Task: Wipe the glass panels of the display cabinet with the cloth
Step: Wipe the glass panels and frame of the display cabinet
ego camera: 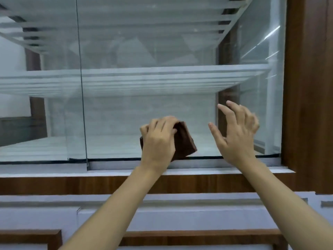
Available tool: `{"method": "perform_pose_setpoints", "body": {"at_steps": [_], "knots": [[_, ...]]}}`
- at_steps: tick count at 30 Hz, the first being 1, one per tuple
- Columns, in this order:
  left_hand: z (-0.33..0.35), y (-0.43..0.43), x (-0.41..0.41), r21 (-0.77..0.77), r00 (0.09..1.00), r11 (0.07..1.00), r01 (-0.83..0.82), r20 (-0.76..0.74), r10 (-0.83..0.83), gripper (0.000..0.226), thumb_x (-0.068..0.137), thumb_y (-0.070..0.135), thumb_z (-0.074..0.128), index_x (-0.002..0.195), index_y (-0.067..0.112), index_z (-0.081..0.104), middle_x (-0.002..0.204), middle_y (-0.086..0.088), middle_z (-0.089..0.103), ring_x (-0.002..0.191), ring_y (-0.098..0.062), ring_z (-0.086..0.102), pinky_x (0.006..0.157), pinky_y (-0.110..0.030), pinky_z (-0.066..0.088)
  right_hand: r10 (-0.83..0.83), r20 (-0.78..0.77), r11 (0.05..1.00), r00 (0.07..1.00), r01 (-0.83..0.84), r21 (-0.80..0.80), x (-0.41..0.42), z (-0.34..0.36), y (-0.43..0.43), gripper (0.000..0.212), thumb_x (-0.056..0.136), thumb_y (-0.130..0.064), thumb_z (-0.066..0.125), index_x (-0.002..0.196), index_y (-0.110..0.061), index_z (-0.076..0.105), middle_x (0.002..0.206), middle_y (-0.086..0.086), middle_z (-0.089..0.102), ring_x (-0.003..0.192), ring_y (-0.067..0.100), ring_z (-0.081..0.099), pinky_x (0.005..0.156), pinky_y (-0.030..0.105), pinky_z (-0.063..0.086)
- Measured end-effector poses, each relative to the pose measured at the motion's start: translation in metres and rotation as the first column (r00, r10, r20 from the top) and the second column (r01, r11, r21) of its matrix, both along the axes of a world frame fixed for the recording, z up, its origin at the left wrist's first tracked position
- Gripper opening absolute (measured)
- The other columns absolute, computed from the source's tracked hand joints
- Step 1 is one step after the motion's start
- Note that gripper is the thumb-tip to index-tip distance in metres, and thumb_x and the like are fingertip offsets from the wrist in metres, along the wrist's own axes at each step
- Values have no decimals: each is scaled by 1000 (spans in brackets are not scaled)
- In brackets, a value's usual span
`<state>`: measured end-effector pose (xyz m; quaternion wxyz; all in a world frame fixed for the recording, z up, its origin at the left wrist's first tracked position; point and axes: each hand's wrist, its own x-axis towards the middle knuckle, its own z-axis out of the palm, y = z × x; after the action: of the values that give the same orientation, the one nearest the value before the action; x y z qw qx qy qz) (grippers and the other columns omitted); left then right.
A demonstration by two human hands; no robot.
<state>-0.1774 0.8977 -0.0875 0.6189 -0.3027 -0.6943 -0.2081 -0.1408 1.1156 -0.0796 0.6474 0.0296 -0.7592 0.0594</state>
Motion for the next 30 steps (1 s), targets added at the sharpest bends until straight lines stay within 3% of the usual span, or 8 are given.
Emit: {"method": "perform_pose_setpoints", "body": {"at_steps": [3,6,10,13,17,19,24,30], "knots": [[20,9,6,-76,995,996,40,97,-33,28,88,6,57,111,16,68,101,2,68,89,-23,56,76,-33,30,100,-103,995,990,-102,-12,5,46,-12,41,94,-38,54,128,-16,58,136,6,56,125,27,46,102,50,33],[49,10,12,91,936,982,168,297,-187,26,94,16,45,110,21,66,104,7,64,95,-14,47,82,-28,32,337,-34,941,941,-338,-13,17,90,-21,35,95,-36,55,123,-15,61,126,0,60,118,19,52,101,40,39],[155,31,40,363,773,858,364,396,-496,22,96,17,46,106,32,58,105,17,57,102,-8,48,88,-21,39,646,289,755,707,-536,-377,41,176,-24,52,80,-64,60,123,-36,54,119,-18,59,114,2,53,95,18,41],[236,46,62,470,670,762,446,389,-632,25,99,9,50,104,32,59,106,14,56,102,-8,58,86,-25,48,754,383,642,534,-475,-601,60,241,-20,71,61,-67,75,124,-42,56,119,-21,63,115,-3,57,97,27,48],[327,59,83,591,489,675,443,472,-734,28,97,5,57,100,33,64,101,9,66,92,-9,65,77,-25,53,835,227,488,501,-486,-724,99,322,-10,33,81,-19,82,112,-16,70,104,3,75,102,23,70,93,49,56],[362,65,94,693,315,579,430,486,-815,25,95,4,62,99,28,67,94,6,72,89,-11,67,75,-21,54,843,168,439,511,-473,-764,119,354,0,21,85,-5,75,106,-8,73,97,11,76,97,31,71,87,44,58],[418,96,121,850,-29,371,374,411,-911,17,90,0,69,103,11,70,99,-9,76,90,-16,71,79,-27,57,876,-11,248,483,-469,-848,160,400,36,34,78,-20,76,111,-13,70,93,9,75,90,22,71,76,30,58],[427,170,150,875,-135,328,357,395,-909,16,89,5,70,104,9,71,99,-13,76,90,-20,71,76,-31,57,884,-208,40,418,-510,-859,196,403,105,29,78,-15,73,107,-12,70,92,17,68,82,22,66,66,28,56]]}}
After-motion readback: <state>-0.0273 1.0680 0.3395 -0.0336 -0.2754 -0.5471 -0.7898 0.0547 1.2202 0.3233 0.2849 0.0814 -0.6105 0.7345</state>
